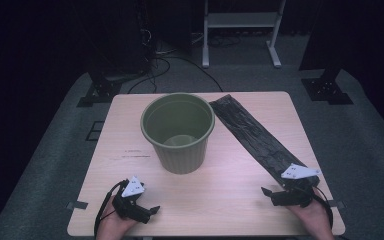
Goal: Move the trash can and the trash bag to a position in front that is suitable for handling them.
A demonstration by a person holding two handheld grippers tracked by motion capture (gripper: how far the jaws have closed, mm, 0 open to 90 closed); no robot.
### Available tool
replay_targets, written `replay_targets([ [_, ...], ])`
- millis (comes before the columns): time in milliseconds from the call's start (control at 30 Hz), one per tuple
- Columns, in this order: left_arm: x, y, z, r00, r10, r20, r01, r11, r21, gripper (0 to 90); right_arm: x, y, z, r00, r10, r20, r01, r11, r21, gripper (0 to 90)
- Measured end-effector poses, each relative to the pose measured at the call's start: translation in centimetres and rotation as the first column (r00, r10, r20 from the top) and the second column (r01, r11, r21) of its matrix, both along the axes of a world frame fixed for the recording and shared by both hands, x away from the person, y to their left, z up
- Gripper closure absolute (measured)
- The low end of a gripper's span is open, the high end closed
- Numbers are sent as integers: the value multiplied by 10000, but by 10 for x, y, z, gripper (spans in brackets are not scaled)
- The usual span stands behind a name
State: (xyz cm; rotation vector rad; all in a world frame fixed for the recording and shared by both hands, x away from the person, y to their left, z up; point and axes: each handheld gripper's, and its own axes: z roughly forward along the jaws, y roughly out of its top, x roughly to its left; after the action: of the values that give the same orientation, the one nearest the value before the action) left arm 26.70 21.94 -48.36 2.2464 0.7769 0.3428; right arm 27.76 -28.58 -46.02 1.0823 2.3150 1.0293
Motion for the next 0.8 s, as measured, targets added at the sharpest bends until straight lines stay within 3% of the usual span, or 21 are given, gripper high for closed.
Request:
replay_targets([
  [267, 0, 0, 0, 10000, 2, 1, -2, 10000, -1, 0, 23, -12, 2, 9981, -592, -161, 589, 9981, -202, 149],
  [367, 0, 0, 0, 10000, 4, -3, -4, 10000, -3, 0, 33, -18, -2, 9962, -735, -458, 719, 9968, -347, 246],
  [467, 0, 0, 0, 10000, 1, 1, -1, 10000, -3, 0, 35, -21, -5, 9965, -596, -584, 586, 9981, -201, 397],
  [500, 0, 0, 0, 10000, 1, 1, -1, 10000, -3, 0, 35, -21, -5, 9965, -596, -584, 586, 9981, -201, 397],
  [533, 0, 0, 0, 10000, 1, -1, -1, 10000, 0, 0, 35, -22, -5, 9972, -466, -588, 462, 9989, -84, 488],
  [567, 0, 0, 0, 10000, 2, 0, -2, 10000, -2, 0, 35, -23, -6, 9973, -438, -594, 436, 9990, -43, 522],
  [800, 0, 0, 0, 10000, 1, 1, -1, 10000, -2, 0, 40, -26, -14, 9934, -375, -1080, 375, 9993, -20, 650],
])
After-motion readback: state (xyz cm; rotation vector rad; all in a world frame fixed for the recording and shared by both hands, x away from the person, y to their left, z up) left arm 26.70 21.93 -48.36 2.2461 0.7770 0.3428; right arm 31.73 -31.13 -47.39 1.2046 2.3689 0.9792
